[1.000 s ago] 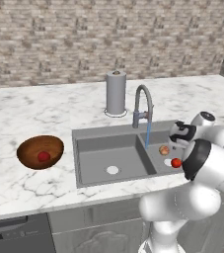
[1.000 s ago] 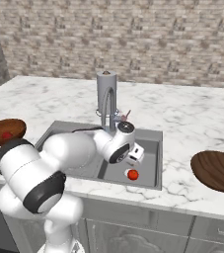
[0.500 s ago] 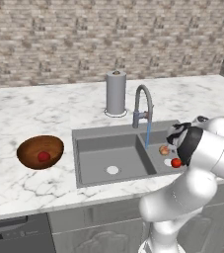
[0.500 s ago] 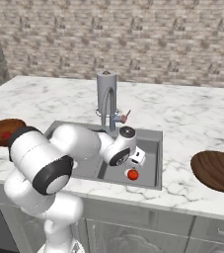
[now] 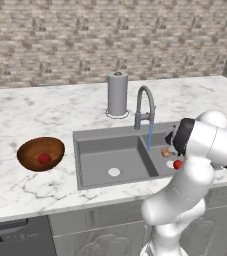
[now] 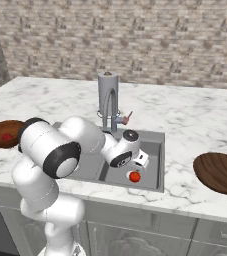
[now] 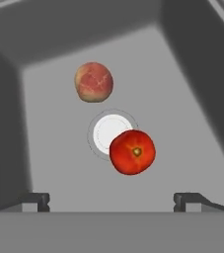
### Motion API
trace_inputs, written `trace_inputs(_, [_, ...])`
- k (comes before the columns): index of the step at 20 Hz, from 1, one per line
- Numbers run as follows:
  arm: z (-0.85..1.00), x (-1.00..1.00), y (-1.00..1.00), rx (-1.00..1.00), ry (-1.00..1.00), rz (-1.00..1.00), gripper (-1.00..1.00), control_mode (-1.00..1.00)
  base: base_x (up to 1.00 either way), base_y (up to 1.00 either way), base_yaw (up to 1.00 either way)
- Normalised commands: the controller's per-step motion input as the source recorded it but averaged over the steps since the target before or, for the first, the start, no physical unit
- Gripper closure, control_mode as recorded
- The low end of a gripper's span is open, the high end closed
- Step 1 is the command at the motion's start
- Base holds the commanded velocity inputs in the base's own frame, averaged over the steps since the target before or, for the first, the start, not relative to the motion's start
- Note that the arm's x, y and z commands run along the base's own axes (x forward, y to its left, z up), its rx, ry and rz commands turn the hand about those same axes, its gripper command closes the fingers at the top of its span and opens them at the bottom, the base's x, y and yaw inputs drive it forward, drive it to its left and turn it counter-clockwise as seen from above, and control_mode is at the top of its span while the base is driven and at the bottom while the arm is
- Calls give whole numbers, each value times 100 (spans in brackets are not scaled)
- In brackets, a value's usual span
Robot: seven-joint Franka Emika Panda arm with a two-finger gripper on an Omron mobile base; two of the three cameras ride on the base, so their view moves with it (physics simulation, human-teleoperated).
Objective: Pick the tomatos from the sink and place them in one bowl. Place the peach in the other bowl. Then turn off the sink faucet.
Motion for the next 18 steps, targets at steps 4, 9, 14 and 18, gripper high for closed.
trace_inputs(4, [-19,15,-18,0,0,0,-100,-100,0,0,0])
trace_inputs(9, [-17,5,-7,0,0,0,-100,-100,0,0,0])
trace_inputs(14, [-16,2,0,0,1,0,-100,-100,0,0,0])
trace_inputs(18, [-17,5,0,0,1,0,-100,-100,0,0,0])
